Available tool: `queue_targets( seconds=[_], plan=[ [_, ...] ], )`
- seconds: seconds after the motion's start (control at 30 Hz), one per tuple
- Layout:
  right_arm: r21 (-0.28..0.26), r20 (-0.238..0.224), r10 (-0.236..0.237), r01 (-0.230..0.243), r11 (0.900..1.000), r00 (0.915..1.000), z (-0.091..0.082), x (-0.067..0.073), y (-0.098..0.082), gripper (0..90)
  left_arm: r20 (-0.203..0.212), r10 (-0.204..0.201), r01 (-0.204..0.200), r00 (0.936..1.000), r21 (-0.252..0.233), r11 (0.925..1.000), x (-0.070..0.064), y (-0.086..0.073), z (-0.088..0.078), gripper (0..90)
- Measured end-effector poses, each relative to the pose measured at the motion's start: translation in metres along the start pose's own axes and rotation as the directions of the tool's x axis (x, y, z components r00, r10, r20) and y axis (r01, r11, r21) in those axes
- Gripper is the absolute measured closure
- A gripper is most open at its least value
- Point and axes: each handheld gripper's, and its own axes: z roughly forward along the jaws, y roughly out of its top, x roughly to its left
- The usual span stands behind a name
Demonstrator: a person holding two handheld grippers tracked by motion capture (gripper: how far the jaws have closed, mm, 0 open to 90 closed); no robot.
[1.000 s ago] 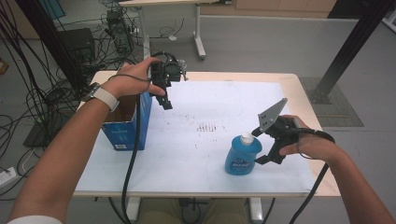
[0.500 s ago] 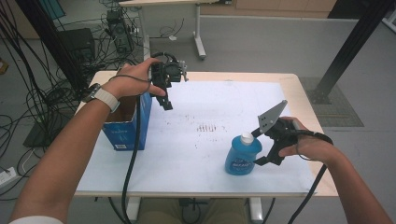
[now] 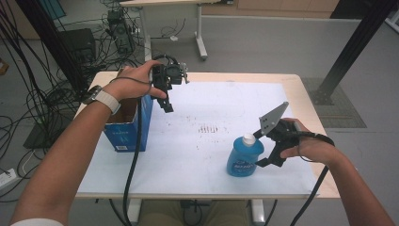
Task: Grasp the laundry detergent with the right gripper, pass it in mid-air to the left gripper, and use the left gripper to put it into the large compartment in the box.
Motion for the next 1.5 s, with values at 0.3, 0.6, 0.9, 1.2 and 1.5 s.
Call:
queue_targets(
  seconds=[0.3, 0.6, 0.9, 1.2, 1.5],
  plan=[
    [0.003, 0.000, 0.003, -0.003, 1.000, 1.0000, -0.0001, 0.0005, -0.0009, 6.5, -0.003, 0.002, -0.002, 1.0000, 0.005, 1.0000, -0.0003, 0.0004, -0.0003, 10.1],
    [0.003, 0.003, 0.002, -0.002, 1.000, 1.0000, -0.0010, 0.0009, -0.0022, 6.5, -0.003, 0.002, -0.002, 1.0000, 0.008, 1.0000, -0.0002, 0.0007, -0.0006, 10.1],
    [0.003, 0.005, 0.006, -0.006, 1.000, 1.0000, -0.0022, 0.0015, -0.0016, 6.5, -0.005, 0.000, 0.000, 1.0000, 0.005, 1.0000, -0.0003, 0.0010, 0.0000, 10.2],
    [0.003, 0.006, 0.005, -0.005, 1.000, 1.0000, -0.0024, 0.0017, -0.0017, 6.5, -0.005, -0.001, 0.001, 1.0000, 0.002, 1.0000, -0.0006, 0.0013, 0.0002, 10.2],
    [0.001, 0.012, 0.000, 0.000, 1.000, 0.9999, -0.0033, 0.0016, -0.0019, 6.5, -0.004, 0.001, -0.001, 1.0000, 0.004, 1.0000, -0.0009, 0.0018, 0.0001, 10.2]
  ],
)
